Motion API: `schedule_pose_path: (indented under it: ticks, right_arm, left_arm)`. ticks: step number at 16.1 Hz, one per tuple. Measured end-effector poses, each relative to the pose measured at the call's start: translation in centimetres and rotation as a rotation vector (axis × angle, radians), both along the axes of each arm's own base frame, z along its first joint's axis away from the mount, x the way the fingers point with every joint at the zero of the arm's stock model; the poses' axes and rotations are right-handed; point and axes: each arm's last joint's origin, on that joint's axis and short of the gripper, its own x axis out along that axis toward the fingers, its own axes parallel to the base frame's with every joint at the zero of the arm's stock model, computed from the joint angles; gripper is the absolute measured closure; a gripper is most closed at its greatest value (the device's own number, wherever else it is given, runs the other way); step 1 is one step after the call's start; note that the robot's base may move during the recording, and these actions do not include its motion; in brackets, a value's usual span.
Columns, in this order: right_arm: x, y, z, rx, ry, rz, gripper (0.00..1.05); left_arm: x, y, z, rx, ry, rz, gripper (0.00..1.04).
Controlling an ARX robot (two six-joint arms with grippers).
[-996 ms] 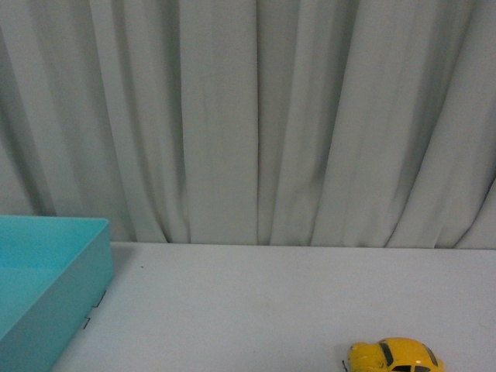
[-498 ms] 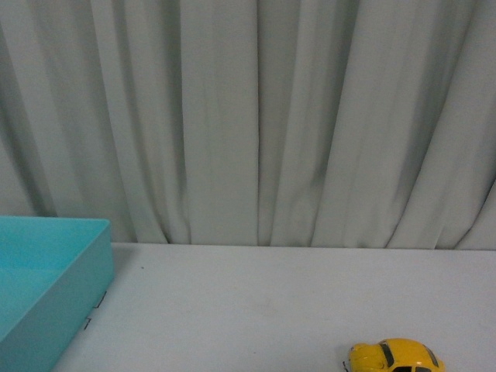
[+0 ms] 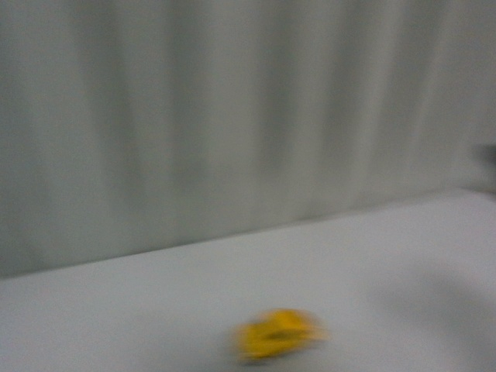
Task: Wind up and store yellow beetle toy
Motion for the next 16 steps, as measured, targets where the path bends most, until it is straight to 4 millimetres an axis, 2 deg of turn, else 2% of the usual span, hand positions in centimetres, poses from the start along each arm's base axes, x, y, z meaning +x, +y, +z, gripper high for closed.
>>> schedule_pose_path:
  ticks: [1, 3, 5, 9, 10, 11, 13, 16]
  right_arm:
    - [0.9, -0.3, 0.4, -0.018, -0.013, 0.019, 0.07]
    - [6.4, -2.3, 1.6, -0.114, -0.04, 0.113, 0.07]
    - [12.5, -3.7, 0.4, -0.155, 0.056, 0.247, 0.07]
    - [23.2, -3.7, 0.5, -0.264, 0.092, 0.595, 0.07]
    - [25.1, -3.2, 0.3, -0.313, 0.106, 0.699, 0.07]
    - [26.5, -2.7, -0.1, -0.343, 0.136, 0.796, 0.07]
    - [28.1, -1.4, -0.9, -0.433, 0.179, 0.994, 0.07]
    - [28.6, 0.7, -1.4, -0.589, 0.232, 1.214, 0.07]
  left_arm:
    - [0.0, 0.0, 0.0, 0.0, 0.0, 0.0, 0.07]
    - [0.0, 0.0, 0.0, 0.0, 0.0, -0.004, 0.07]
    - [0.0, 0.0, 0.0, 0.0, 0.001, -0.003, 0.07]
    - [0.0, 0.0, 0.0, 0.0, 0.0, -0.003, 0.07]
    - [0.0, 0.0, 0.0, 0.0, 0.0, -0.003, 0.07]
    - [0.0, 0.0, 0.0, 0.0, 0.0, -0.003, 0.07]
    - [0.0, 0.0, 0.0, 0.0, 0.0, -0.003, 0.07]
    - [0.0, 0.0, 0.0, 0.0, 0.0, -0.003, 0.07]
